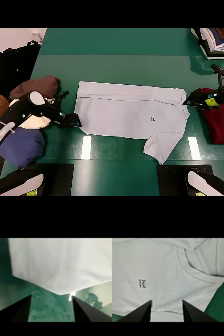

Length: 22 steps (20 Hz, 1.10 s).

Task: Fold the shirts.

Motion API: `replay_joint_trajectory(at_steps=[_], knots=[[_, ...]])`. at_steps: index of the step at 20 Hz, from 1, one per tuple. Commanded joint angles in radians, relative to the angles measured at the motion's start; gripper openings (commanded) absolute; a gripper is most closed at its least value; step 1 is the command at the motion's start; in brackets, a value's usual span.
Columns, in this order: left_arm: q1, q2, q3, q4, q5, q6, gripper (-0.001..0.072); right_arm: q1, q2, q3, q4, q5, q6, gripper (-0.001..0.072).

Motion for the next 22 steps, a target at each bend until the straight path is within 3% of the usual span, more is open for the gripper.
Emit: replay_joint_trajectory(at_steps=[1, 2, 6, 7, 15, 22], knots=[[0.000, 0.014, -0.084, -0.141, 0.110, 0.039, 0.0587, 0.000, 0.055, -0.024, 0.001, -0.007, 0.001, 0.0435], [0.000, 0.014, -0.089, -0.142, 0.130, 0.039, 0.0586, 0.000, 0.066, -0.024, 0.000, -0.005, 0.001, 0.0435], [0.000, 0.014, -0.086, -0.170, 0.172, 0.040, 0.0053, -0.007, 0.084, -0.026, -0.009, 0.073, 0.002, 0.0435], [0.000, 0.014, -0.079, -0.169, 0.176, 0.040, 0.0022, -0.022, 0.088, -0.040, -0.008, 0.103, 0.002, 0.0436], [0.000, 0.015, -0.015, -0.169, 0.132, 0.093, 0.0021, -0.280, 0.219, -0.527, -0.005, 0.129, 0.000, 0.0434], [0.000, 0.015, -0.016, -0.168, 0.135, 0.093, 0.0021, -0.181, 0.175, -0.622, 0.008, 0.013, 0.022, 0.0430]])
